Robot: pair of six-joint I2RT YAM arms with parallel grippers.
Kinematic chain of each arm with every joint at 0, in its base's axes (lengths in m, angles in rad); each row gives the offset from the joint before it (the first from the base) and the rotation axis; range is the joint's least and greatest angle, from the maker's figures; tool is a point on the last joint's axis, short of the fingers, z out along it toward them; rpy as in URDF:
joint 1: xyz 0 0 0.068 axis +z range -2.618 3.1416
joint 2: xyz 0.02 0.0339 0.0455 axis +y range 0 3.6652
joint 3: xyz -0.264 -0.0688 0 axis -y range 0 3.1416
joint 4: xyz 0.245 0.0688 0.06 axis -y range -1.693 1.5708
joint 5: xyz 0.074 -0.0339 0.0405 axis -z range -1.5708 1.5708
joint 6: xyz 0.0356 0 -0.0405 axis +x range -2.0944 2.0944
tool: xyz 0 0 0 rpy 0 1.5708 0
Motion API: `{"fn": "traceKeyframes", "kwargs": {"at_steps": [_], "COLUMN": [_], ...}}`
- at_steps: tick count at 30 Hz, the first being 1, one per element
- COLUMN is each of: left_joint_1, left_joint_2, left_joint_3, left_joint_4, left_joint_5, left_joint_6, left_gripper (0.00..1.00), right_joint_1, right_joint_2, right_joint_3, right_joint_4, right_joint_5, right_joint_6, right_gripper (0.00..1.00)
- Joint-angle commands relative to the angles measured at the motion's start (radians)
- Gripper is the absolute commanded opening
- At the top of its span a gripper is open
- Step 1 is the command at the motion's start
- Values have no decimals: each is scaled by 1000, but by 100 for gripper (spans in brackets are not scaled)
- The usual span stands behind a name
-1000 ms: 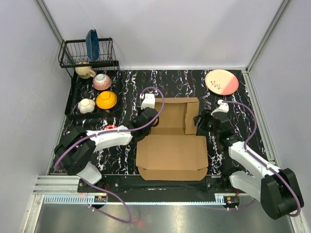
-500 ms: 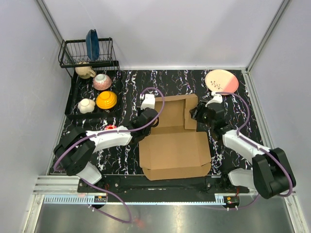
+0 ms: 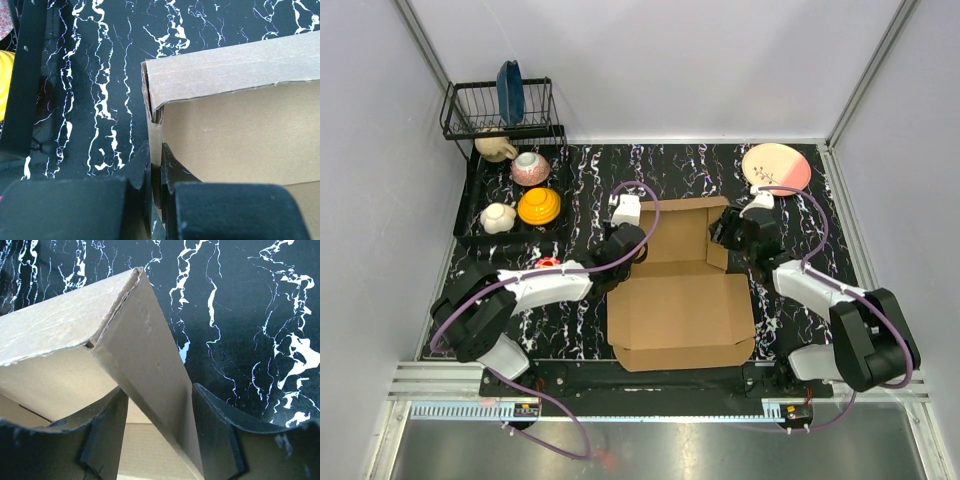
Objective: Fold the paper box
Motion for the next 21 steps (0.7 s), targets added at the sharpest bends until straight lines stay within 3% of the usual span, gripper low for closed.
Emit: {"fn": "traceKeyframes", "kwargs": {"at_steps": [1, 5, 10, 15, 17, 18, 21], "left_joint_1": [-14, -16, -16, -16, -16, -17, -19], "left_joint_2": [-25, -33, -40, -31, -30, -28, -25], "left_joint_3": [-10, -13, -7, 22, 27, 32, 33], "left_joint_4": [7, 4, -13, -56, -59, -59, -59], "left_joint_5": [34, 36, 39, 53, 59, 59, 62], "left_joint_6": [38, 39, 38, 26, 23, 21, 18], "left_gripper": [0, 0, 0, 0, 0, 0, 0], "right_joint_1": [3, 1, 4, 29, 41, 43, 49], "right_joint_2": [50, 105, 73, 33, 17, 10, -4], "right_joint_3": [65, 110, 73, 85, 88, 85, 74], "right_joint_4": [49, 29, -4, -127, -152, -164, -196], "right_joint_5": [7, 1, 44, 105, 114, 110, 106], "right_joint_6": [-25, -44, -47, -62, -62, -61, -58], "right_gripper": [58, 39, 23, 0, 1, 15, 32]}}
